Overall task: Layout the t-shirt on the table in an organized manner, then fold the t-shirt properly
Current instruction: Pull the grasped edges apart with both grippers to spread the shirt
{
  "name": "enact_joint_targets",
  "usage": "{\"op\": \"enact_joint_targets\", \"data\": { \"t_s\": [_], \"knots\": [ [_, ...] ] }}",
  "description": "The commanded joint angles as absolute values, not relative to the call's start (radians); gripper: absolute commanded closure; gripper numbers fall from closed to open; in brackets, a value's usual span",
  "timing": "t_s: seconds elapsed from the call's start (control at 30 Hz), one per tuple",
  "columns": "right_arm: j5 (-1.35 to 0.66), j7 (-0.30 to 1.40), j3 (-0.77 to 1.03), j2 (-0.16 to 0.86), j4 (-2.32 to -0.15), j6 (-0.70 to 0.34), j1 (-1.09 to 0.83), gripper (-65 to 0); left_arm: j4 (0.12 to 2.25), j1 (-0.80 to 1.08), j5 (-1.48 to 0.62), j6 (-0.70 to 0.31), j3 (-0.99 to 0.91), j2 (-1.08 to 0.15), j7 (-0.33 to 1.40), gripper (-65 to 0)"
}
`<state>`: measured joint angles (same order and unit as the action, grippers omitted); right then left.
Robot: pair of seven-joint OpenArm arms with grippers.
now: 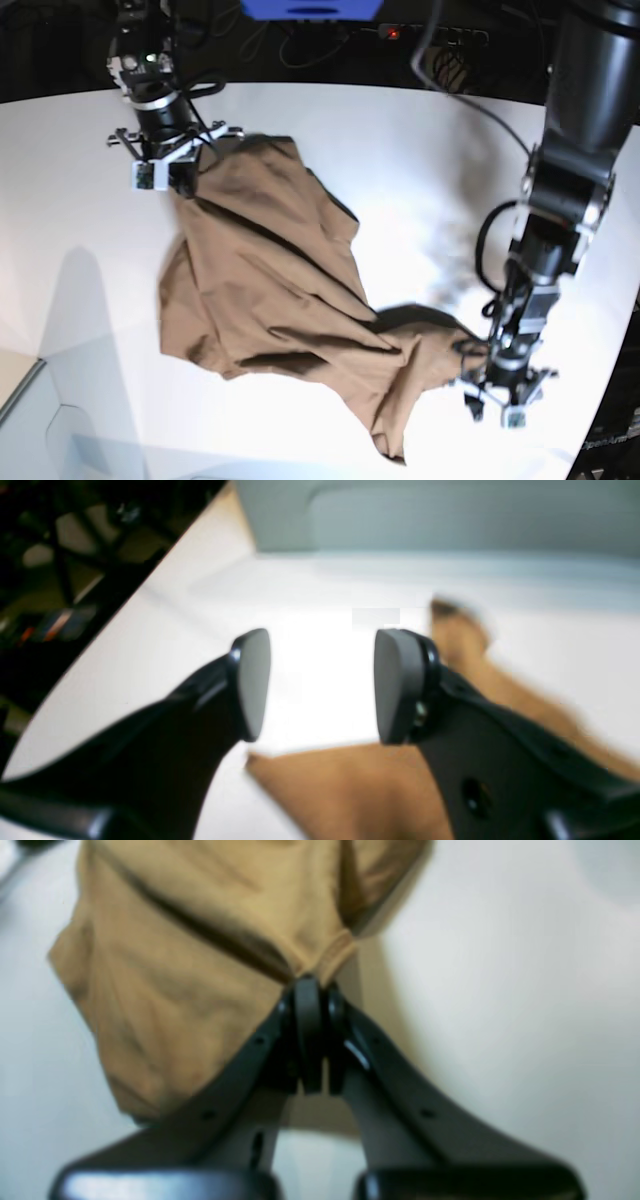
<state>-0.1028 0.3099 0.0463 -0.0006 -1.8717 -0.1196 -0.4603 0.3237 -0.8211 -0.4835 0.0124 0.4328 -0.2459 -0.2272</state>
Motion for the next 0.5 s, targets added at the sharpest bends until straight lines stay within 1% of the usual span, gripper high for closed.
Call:
{"op": "enact_joint_targets", "data": {
  "t_s": [0.0, 0.17, 0.47],
  "knots": [
    [-0.107, 0.28, 0.059, -0.001, -1.9, -0.124, -0.447, 0.0, 0.367, -0.851, -0.484, 0.012, 0.43, -0.268, -0.265, -32.3],
    [-0.107, 0.28, 0.082, -0.001, -1.913, -0.124, -0.447, 0.0, 0.407, -0.739, -0.483, 0.012, 0.43, -0.326, -0.271, -32.4],
    [-0.107, 0.28, 0.084, -0.001, -1.913, -0.124, -0.453, 0.0, 0.397, -0.661, -0.475, 0.012, 0.438, -0.308, -0.298, -32.4]
  ]
}}
